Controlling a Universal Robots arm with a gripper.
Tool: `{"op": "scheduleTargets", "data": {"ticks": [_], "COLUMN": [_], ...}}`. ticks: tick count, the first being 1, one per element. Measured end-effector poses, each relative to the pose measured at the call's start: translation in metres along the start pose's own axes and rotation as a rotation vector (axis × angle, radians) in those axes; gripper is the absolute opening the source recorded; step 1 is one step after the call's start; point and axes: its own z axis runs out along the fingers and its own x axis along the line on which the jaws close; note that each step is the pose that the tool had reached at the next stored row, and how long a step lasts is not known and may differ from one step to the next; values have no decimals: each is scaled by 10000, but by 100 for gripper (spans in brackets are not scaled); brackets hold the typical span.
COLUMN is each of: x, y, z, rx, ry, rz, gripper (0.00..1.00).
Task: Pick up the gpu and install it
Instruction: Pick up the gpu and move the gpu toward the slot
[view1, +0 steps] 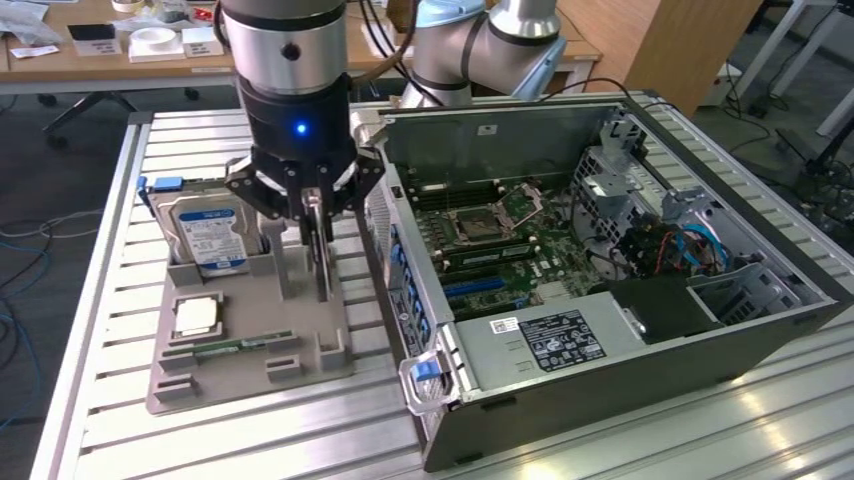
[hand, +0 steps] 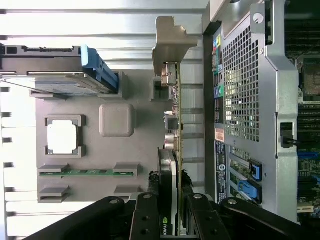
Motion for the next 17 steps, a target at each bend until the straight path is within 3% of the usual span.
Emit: {"op": "scheduleTargets", "data": {"ticks": [17], "x": [-9], "y": [17], "z": [-361], "rx": [0], "ry": [0], "rz": [1], "gripper": [27]}}
